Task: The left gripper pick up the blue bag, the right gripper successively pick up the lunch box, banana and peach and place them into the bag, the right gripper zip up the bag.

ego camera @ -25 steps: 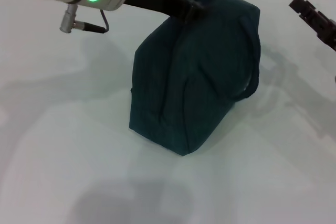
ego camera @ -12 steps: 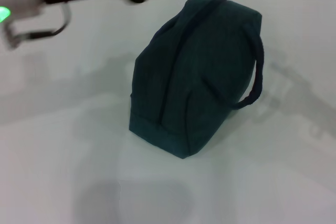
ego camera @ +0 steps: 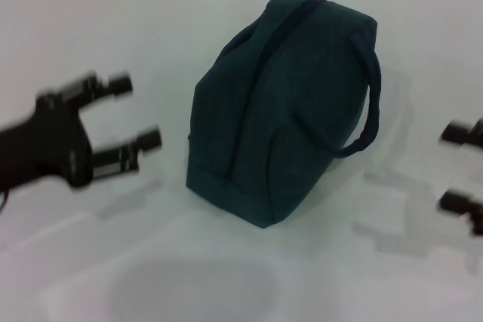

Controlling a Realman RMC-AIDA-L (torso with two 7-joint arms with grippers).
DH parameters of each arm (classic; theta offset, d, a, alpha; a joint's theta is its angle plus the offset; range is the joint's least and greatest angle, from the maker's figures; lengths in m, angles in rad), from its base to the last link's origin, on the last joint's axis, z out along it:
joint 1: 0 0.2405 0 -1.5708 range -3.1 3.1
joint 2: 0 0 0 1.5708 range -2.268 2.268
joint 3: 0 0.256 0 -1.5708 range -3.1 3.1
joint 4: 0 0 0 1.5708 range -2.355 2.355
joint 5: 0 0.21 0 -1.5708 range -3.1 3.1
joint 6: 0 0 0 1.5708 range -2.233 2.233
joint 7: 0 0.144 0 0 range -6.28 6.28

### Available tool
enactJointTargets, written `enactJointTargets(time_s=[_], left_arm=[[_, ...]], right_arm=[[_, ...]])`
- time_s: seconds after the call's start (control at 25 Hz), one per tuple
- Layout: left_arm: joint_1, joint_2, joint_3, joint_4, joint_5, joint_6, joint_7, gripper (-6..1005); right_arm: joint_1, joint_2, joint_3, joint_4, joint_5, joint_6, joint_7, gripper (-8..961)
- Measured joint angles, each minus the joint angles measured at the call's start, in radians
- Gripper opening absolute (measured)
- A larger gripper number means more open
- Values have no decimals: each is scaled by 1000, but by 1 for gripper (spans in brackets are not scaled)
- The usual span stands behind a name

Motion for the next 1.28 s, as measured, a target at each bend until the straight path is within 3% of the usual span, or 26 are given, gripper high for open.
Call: enactJointTargets(time_s=[0.08,0.24,0.4,0.64,1.28], left_arm=[[11,1,-15,-74,45,0,62,876],[9,0,-86,-216,182,-2,140,876],[5,0,-128,-317,232,-1,211,876],[8,1,-135,-370,232,-7,292,876],[3,2,-136,-367,235,26,295,876]], right_arm=[[-9,22,0,6,-45,66,-27,860],[-19,56,0,4,-111,172,-65,860],[-24,72,-3,5,-148,224,-90,860],[-26,84,-2,12,-172,250,-126,860],[-26,90,-1,4,-172,262,-133,860]])
